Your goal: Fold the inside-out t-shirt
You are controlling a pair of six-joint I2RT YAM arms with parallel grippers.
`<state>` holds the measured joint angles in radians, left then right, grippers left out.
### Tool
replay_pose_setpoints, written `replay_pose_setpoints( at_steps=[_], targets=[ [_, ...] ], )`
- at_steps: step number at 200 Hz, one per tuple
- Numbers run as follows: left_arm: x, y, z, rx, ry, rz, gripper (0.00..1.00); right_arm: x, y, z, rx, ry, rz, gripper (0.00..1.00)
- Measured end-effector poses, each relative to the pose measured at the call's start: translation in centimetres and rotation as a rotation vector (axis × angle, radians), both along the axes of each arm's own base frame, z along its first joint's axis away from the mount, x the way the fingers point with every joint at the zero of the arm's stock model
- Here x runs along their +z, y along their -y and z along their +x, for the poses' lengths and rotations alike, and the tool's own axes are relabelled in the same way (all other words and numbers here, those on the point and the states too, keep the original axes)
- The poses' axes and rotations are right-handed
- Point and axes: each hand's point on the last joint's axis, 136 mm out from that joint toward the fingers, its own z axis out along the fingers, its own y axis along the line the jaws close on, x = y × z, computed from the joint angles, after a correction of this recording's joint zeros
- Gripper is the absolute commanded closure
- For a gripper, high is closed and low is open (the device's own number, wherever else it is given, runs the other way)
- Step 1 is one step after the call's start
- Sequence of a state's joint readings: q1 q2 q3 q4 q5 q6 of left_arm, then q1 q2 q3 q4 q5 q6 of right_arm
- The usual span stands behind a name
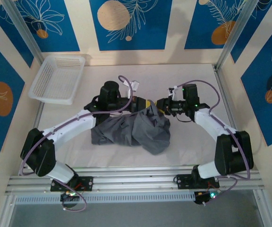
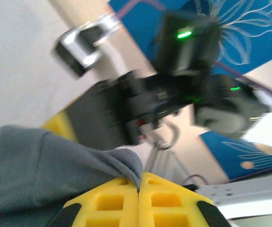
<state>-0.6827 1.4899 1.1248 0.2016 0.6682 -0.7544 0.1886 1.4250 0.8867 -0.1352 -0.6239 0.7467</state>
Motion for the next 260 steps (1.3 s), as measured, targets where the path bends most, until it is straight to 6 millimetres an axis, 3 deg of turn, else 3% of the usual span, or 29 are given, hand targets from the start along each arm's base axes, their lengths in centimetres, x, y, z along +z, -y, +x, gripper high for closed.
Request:
replay_pose_setpoints(
  at_steps=[19, 24, 33, 41, 62, 75, 93, 113, 129, 139, 152, 160, 189, 220, 236, 260],
  targets=[
    [1.5, -0.1, -0.6, -0.013, -0.026, -0.044, 1.0, 0.3, 0.6, -0.2, -0.036, 0.012, -0.027, 0.63],
    [1.6, -0.2, -0.6, -0.012, -0.036, -0.05, 1.0, 0.8, 1.0, -0.2, -0.061, 0.031, -0.038, 0.65],
    [1.8, -0.2, -0.6, -0.013, -0.045, -0.058, 1.0, 2.2, 1.8, -0.7, -0.104, 0.089, -0.058, 0.84],
    [1.8, -0.2, -0.6, -0.01, -0.058, -0.061, 1.0, 3.7, 2.6, -1.3, -0.15, 0.16, -0.079, 0.93],
    [1.6, -0.2, -0.5, -0.001, -0.079, -0.059, 1.0, 8.1, 4.1, -4.2, -0.258, 0.403, -0.118, 0.97],
    [1.5, -0.2, -0.4, 0.006, -0.089, -0.055, 1.0, 10.1, 3.1, -7.1, -0.249, 0.534, -0.1, 0.92],
    [1.2, -0.2, -0.2, 0.014, -0.103, -0.05, 1.0, 10.5, 1.3, -9.3, -0.201, 0.587, -0.088, 0.7],
    [1.0, -0.2, -0.2, 0.021, -0.128, -0.053, 1.0, 8.1, -0.4, -8.9, -0.162, 0.554, -0.167, 0.51],
    [1.1, -0.2, -0.2, 0.024, -0.144, -0.059, 1.0, 5.6, -1.4, -7.7, -0.137, 0.529, -0.265, 0.47],
    [1.2, -0.2, -0.1, 0.025, -0.148, -0.064, 1.0, 4.3, -1.6, -6.9, -0.124, 0.534, -0.328, 0.57],
    [1.3, -0.2, -0.1, 0.025, -0.147, -0.068, 1.0, 3.0, -1.7, -5.7, -0.109, 0.553, -0.405, 0.9],
    [1.3, -0.2, -0.1, 0.025, -0.146, -0.068, 1.0, 2.8, -1.9, -5.3, -0.096, 0.572, -0.429, 1.0],
    [0.4, -1.8, 0.8, 0.08, -0.129, -0.01, 1.0, 5.6, -3.1, -5.4, -0.024, 0.681, -0.368, 1.0],
    [-1.9, -6.2, 5.1, 0.213, -0.082, 0.074, 1.0, 11.3, -3.7, -8.3, 0.071, 0.762, -0.07, 1.0],
    [-3.5, -6.5, 5.9, 0.203, -0.078, 0.109, 1.0, 13.1, -3.6, -9.7, 0.107, 0.771, 0.054, 1.0],
    [-5.1, -5.8, 5.1, 0.157, -0.081, 0.145, 0.71, 13.3, -3.7, -10.6, 0.154, 0.726, 0.141, 1.0]
  ],
)
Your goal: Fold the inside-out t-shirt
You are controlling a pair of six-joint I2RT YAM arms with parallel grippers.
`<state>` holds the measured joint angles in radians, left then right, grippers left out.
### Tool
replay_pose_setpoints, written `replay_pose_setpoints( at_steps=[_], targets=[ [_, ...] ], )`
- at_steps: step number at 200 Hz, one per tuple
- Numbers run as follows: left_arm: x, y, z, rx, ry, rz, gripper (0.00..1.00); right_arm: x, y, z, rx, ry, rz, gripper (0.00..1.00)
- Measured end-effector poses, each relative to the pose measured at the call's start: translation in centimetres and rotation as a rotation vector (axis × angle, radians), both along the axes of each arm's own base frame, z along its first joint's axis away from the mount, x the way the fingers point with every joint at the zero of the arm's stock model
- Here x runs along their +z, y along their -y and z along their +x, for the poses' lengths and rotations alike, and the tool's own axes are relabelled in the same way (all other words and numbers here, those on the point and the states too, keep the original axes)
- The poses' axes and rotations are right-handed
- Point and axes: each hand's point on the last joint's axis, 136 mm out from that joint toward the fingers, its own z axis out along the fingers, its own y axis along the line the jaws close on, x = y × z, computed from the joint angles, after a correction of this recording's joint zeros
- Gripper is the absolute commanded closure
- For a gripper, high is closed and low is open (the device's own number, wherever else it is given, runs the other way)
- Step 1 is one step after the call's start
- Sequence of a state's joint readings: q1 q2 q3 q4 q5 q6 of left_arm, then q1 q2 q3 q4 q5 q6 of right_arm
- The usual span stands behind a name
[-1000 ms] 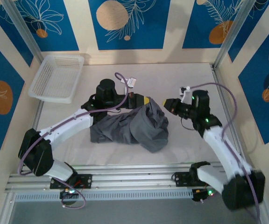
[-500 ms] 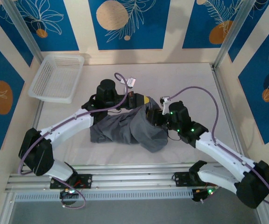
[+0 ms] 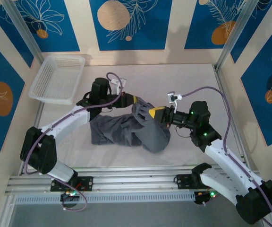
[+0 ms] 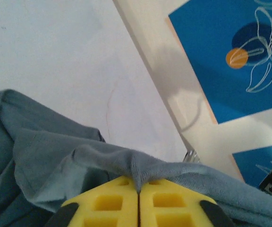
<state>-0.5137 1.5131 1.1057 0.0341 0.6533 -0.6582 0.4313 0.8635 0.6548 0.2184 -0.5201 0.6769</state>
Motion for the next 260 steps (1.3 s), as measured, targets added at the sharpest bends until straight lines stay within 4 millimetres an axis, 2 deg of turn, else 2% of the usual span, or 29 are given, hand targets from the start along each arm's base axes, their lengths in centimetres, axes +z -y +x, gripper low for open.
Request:
replay_pose_setpoints(
  at_steps=[20, 37, 66, 83, 103, 128, 135, 143, 161, 177, 202, 218, 224, 238, 247, 260],
  targets=[
    [-0.4, -1.0, -0.3, 0.017, 0.025, 0.059, 0.49, -0.3, -0.1, 0.3, 0.022, -0.043, 0.018, 1.0],
    [0.8, -2.5, -1.2, 0.033, 0.093, 0.109, 0.4, -0.8, 0.0, 1.1, 0.017, -0.074, 0.022, 1.0],
    [4.8, -4.0, -3.9, 0.058, 0.209, 0.13, 0.39, -1.5, 0.2, 2.0, -0.002, -0.112, 0.02, 1.0],
    [5.5, -3.2, -5.4, 0.037, 0.226, 0.147, 0.39, -1.6, 0.2, 2.1, -0.004, -0.118, 0.02, 1.0],
    [4.0, -1.0, -6.4, -0.021, 0.192, 0.171, 0.38, -1.6, 0.2, 2.1, -0.005, -0.124, 0.022, 1.0],
    [0.3, 0.9, -5.9, -0.063, 0.094, 0.206, 0.36, -1.6, 0.2, 2.1, -0.004, -0.133, 0.025, 1.0],
    [-0.6, 1.4, -5.6, -0.07, 0.07, 0.206, 0.39, -1.6, 0.2, 2.0, -0.002, -0.136, 0.026, 1.0],
    [-1.4, 1.8, -5.2, -0.07, 0.048, 0.207, 0.47, -1.6, 0.2, 2.0, -0.002, -0.138, 0.026, 1.0],
    [-2.1, 2.0, -4.8, -0.063, 0.035, 0.21, 0.8, -1.8, 0.2, 2.0, -0.002, -0.144, 0.023, 1.0],
    [-1.6, 1.9, -4.5, -0.045, 0.049, 0.201, 1.0, -2.1, 0.3, 2.0, -0.006, -0.151, 0.014, 1.0],
    [0.7, 1.0, -4.1, -0.009, 0.094, 0.146, 1.0, -4.0, 1.6, 3.0, -0.06, -0.175, 0.002, 1.0],
    [3.0, 0.0, -3.9, 0.019, 0.111, 0.059, 1.0, -7.4, 4.0, 4.8, -0.167, -0.252, -0.019, 1.0],
    [3.8, -0.3, -3.9, 0.023, 0.118, 0.028, 1.0, -9.0, 4.9, 5.4, -0.21, -0.293, -0.036, 0.95],
    [5.6, -0.4, -4.1, 0.009, 0.13, -0.038, 1.0, -12.4, 6.2, 6.2, -0.264, -0.391, -0.094, 0.74],
    [6.3, -0.2, -4.3, -0.008, 0.135, -0.069, 1.0, -13.5, 6.3, 5.9, -0.261, -0.423, -0.124, 0.65],
    [6.7, 0.1, -4.7, -0.035, 0.14, -0.092, 1.0, -13.9, 6.4, 5.4, -0.256, -0.432, -0.147, 0.58]
  ],
)
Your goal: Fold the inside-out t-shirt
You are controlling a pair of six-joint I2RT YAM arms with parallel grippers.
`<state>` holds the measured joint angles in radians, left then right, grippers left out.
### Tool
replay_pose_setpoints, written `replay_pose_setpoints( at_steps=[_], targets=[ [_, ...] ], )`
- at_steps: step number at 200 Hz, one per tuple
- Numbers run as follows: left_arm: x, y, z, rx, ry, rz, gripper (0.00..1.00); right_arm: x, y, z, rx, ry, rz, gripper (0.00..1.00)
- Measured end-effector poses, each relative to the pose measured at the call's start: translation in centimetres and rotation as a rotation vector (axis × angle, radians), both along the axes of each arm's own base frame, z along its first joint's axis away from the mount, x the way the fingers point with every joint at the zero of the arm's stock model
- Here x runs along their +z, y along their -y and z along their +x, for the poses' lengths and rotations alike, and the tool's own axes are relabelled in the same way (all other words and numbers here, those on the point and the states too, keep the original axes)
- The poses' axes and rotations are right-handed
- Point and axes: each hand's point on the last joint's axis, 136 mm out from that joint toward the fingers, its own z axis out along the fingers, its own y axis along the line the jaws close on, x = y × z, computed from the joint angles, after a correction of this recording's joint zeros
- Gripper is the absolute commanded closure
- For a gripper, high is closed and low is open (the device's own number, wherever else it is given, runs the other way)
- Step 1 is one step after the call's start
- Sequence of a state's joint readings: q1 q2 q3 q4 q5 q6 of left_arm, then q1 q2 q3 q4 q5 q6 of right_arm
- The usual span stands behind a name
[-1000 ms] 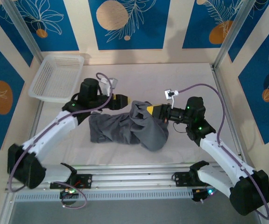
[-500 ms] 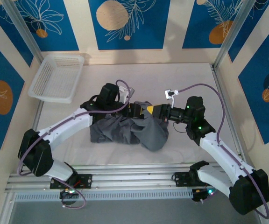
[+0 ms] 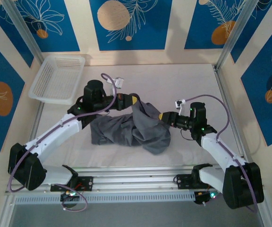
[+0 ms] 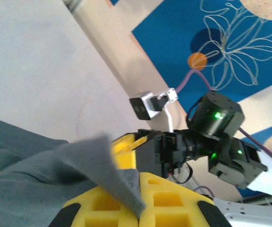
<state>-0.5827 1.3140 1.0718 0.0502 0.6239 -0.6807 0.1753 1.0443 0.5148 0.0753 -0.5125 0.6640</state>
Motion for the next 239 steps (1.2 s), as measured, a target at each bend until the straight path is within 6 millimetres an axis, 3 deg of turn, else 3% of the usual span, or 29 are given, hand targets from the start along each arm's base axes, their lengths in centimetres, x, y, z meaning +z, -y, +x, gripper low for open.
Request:
replay_pose_setpoints(
  at_steps=[16, 35, 50, 64, 76, 100, 146, 186, 218, 239],
  targets=[
    [0.1, 0.2, -0.4, -0.025, 0.002, -0.011, 1.0, 1.3, 0.4, -0.5, -0.02, 0.063, -0.026, 0.57],
    [0.0, 0.4, -0.6, -0.048, -0.004, -0.015, 1.0, 5.0, 0.7, -1.4, -0.072, 0.29, -0.106, 0.58],
    [-0.1, 0.6, -0.9, -0.068, -0.007, -0.016, 1.0, 8.3, -0.8, -3.2, -0.037, 0.529, -0.167, 0.58],
    [-0.2, 0.8, -1.3, -0.086, -0.004, -0.015, 1.0, 9.9, -2.4, -4.3, 0.013, 0.69, -0.227, 0.57],
    [-0.3, 1.1, -1.6, -0.102, 0.002, -0.011, 1.0, 9.7, -3.5, -4.0, 0.053, 0.738, -0.295, 0.56],
    [-0.4, 1.6, -2.0, -0.123, 0.01, -0.004, 1.0, 8.3, -5.1, -1.4, 0.099, 0.717, -0.399, 0.56],
    [-0.7, 1.6, -2.2, -0.129, 0.006, 0.011, 1.0, 6.6, -7.5, 1.5, 0.152, 0.621, -0.428, 0.53],
    [-1.1, 1.6, -2.3, -0.13, 0.004, 0.023, 1.0, 5.7, -7.7, 2.1, 0.163, 0.536, -0.427, 0.52],
    [-1.0, 1.5, -2.3, -0.133, 0.01, 0.03, 1.0, 5.2, -6.8, 3.8, 0.103, 0.438, -0.501, 0.51],
    [-0.9, 1.5, -2.3, -0.135, 0.019, 0.035, 1.0, 5.3, -6.3, 3.5, 0.107, 0.415, -0.507, 0.51]
  ],
)
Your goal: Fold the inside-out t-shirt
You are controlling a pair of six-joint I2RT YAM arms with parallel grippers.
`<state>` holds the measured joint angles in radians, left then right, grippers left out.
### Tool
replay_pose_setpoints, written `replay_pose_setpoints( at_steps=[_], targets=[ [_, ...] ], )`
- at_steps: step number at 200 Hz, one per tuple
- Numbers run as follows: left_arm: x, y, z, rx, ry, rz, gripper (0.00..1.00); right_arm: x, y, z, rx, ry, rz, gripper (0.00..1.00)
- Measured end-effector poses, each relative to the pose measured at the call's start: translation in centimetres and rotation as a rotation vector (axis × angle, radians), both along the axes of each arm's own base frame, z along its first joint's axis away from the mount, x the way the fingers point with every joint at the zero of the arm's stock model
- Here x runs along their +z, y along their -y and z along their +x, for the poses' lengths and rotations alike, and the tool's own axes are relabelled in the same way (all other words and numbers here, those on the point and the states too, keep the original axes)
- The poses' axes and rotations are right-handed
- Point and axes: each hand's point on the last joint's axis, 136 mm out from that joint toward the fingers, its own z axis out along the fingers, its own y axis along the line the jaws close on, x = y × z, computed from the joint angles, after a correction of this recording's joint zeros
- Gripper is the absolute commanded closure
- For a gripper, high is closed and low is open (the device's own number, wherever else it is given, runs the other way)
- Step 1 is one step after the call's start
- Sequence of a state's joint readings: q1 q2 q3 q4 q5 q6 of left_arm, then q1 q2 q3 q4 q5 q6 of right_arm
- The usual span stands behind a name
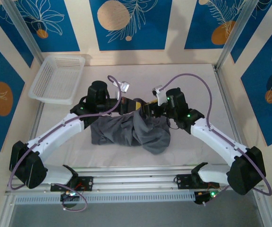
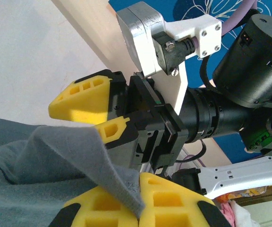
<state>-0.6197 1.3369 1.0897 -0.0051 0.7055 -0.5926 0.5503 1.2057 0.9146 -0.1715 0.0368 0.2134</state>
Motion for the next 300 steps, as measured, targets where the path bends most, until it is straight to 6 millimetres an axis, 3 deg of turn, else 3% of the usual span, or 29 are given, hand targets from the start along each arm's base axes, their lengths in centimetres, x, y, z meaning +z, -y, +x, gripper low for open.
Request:
replay_pose_setpoints(
  at_steps=[35, 71, 105, 137, 157, 180, 197, 234, 265, 282, 300],
  targets=[
    [-0.2, 0.0, -0.1, 0.0, -0.009, 0.008, 1.0, -0.9, 1.3, -0.4, -0.049, -0.056, -0.05, 0.57],
    [0.1, -0.1, 0.0, -0.002, 0.008, 0.013, 1.0, -2.3, 3.7, 1.0, -0.163, -0.12, -0.162, 0.53],
    [0.0, -0.1, 0.0, 0.001, 0.011, 0.02, 1.0, -2.8, 3.9, 1.3, -0.165, -0.198, -0.102, 0.64],
    [-0.5, -0.3, 0.3, 0.018, 0.012, 0.042, 1.0, -3.7, 7.8, 2.8, -0.272, -0.297, -0.01, 0.71],
    [-0.7, -0.4, 0.2, 0.02, 0.01, 0.053, 1.0, -4.6, 9.4, 2.0, -0.286, -0.359, 0.052, 0.75],
    [-0.9, -0.4, 0.2, 0.019, 0.007, 0.062, 1.0, -4.9, 8.3, -0.5, -0.2, -0.409, 0.127, 0.82],
    [-0.8, -0.2, 0.7, 0.016, 0.026, 0.068, 1.0, -4.2, 6.5, -2.3, -0.097, -0.425, 0.223, 1.0],
    [-2.6, -0.3, 3.0, 0.079, 0.049, 0.165, 0.98, -2.7, 4.4, -5.4, 0.047, -0.428, 0.374, 1.0],
    [-4.8, -1.4, 4.6, 0.14, 0.083, 0.29, 0.92, -2.2, 4.7, -6.3, 0.051, -0.387, 0.381, 1.0],
    [-5.1, -1.0, 4.9, 0.128, 0.097, 0.29, 0.88, -2.7, 4.9, -7.2, 0.046, -0.375, 0.391, 0.9],
    [-6.0, 0.5, 5.5, 0.112, 0.107, 0.282, 0.88, -4.2, 4.2, -9.1, 0.066, -0.406, 0.412, 0.86]
  ],
)
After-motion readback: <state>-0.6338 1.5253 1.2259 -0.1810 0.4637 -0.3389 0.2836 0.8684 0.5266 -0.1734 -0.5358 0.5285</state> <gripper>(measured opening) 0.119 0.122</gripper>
